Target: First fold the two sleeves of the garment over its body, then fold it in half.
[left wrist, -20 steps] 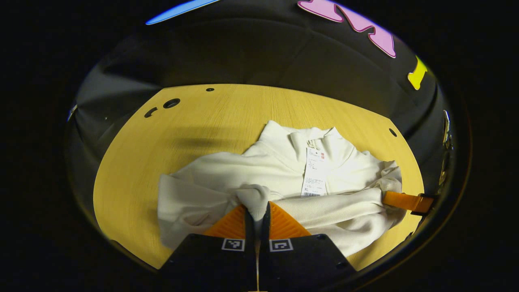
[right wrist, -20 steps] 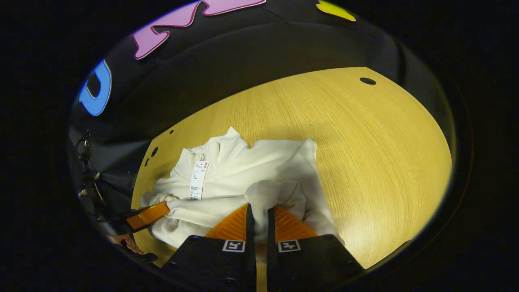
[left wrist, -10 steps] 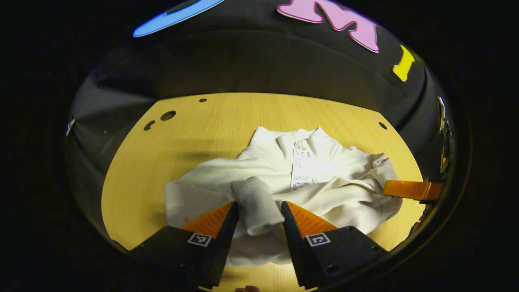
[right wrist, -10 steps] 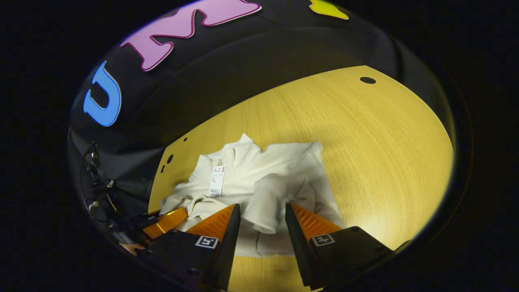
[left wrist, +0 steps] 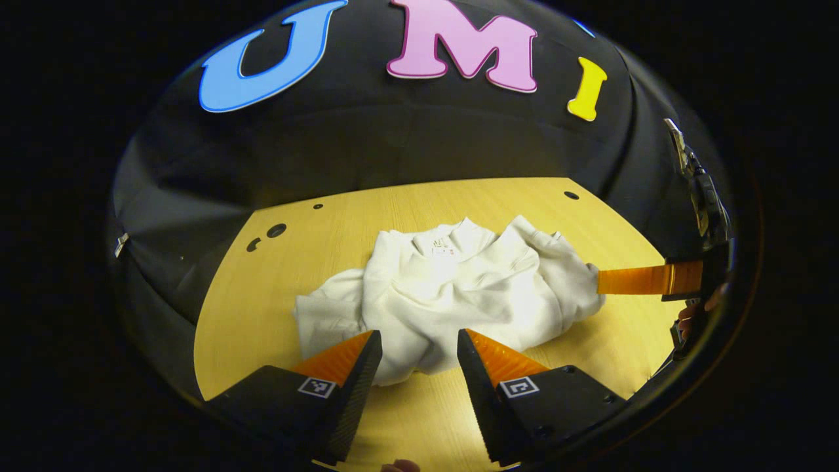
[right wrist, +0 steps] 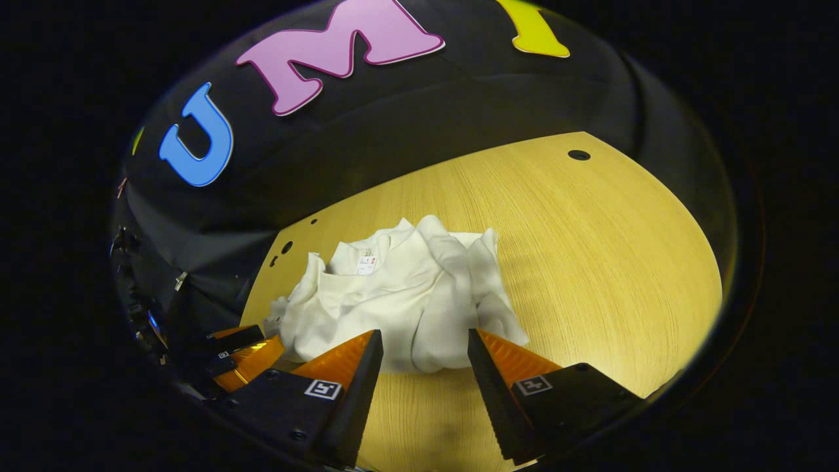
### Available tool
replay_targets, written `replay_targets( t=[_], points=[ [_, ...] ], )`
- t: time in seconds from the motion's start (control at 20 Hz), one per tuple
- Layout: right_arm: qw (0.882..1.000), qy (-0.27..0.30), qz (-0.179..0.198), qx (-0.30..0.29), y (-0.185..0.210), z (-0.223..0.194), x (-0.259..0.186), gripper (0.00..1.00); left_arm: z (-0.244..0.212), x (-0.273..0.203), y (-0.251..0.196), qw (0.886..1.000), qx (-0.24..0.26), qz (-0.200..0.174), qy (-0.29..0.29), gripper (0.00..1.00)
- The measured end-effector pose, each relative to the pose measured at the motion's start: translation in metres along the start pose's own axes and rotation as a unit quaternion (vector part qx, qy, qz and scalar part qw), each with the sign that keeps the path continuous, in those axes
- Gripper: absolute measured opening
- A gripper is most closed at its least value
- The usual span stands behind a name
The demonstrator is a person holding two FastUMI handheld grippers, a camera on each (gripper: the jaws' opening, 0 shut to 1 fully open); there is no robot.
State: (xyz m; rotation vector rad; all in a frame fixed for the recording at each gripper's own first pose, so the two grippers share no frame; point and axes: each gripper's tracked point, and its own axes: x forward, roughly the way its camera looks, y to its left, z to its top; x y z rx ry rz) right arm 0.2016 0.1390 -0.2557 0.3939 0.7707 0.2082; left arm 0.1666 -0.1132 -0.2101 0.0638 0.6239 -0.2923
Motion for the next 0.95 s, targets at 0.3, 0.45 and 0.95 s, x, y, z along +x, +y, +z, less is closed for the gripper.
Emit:
replay_targets(
  t=[0.3, 0.45, 0.95],
  points=[
    [0.998, -0.042, -0.008, -0.054, 0.009, -0.007, -0.070, 0.84, -0.001, -0.079, -0.008, 0.999, 0.006, -0.003, -0.046, 0.76],
    [0.995, -0.057, -0.006, -0.080, 0.017, -0.013, -0.101, 0.85, -0.011, -0.109, -0.013, 0.999, -0.005, -0.004, -0.052, 0.76],
    [0.994, -0.064, 0.018, -0.087, 0.036, -0.024, -0.137, 0.95, -0.012, -0.148, -0.016, 0.997, 0.001, 0.014, -0.073, 0.82]
  ],
)
